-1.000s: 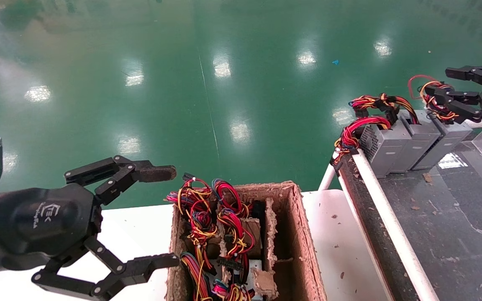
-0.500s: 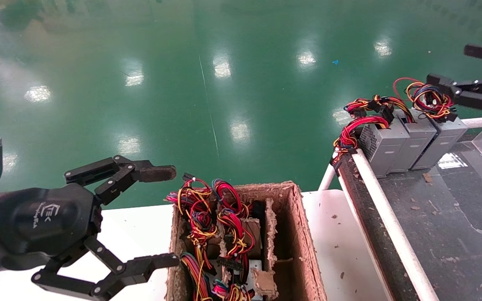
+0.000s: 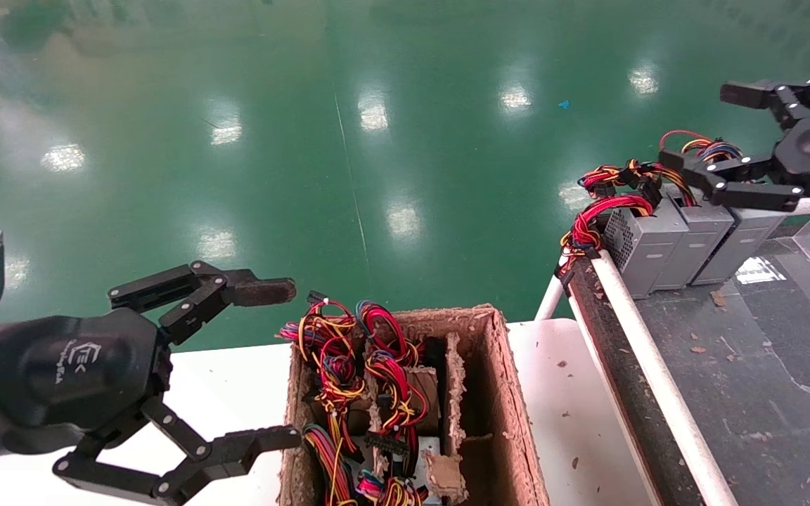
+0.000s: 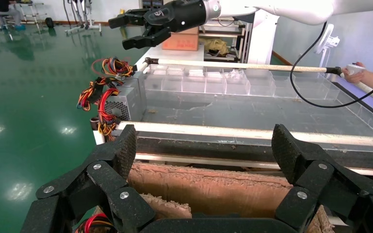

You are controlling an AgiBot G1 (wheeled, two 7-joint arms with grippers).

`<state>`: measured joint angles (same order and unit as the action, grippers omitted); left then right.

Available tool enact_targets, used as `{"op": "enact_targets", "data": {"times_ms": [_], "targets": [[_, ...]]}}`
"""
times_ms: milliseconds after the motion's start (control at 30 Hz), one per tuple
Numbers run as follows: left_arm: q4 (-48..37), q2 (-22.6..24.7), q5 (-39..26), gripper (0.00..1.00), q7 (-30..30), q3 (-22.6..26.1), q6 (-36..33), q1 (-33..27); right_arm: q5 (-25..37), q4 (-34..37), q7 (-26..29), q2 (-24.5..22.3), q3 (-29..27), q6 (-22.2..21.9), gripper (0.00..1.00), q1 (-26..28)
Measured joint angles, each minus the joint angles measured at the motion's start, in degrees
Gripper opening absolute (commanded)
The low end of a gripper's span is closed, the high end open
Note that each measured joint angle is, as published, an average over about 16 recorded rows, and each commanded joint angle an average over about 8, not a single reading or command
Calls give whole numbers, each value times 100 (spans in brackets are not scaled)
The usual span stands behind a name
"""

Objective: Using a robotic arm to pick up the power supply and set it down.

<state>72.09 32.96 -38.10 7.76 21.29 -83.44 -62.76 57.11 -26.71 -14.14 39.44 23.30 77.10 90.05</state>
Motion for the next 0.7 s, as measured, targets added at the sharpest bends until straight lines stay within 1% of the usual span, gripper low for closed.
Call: {"op": "enact_targets", "data": {"times_ms": [567, 700], "targets": [[0, 0, 0, 100, 0, 1, 0, 0, -633, -1944, 1033, -183, -302, 357, 100, -1182], [0, 0, 0, 100, 0, 1, 0, 0, -707, -2173, 1154, -205, -338, 399, 100, -1321]]}}
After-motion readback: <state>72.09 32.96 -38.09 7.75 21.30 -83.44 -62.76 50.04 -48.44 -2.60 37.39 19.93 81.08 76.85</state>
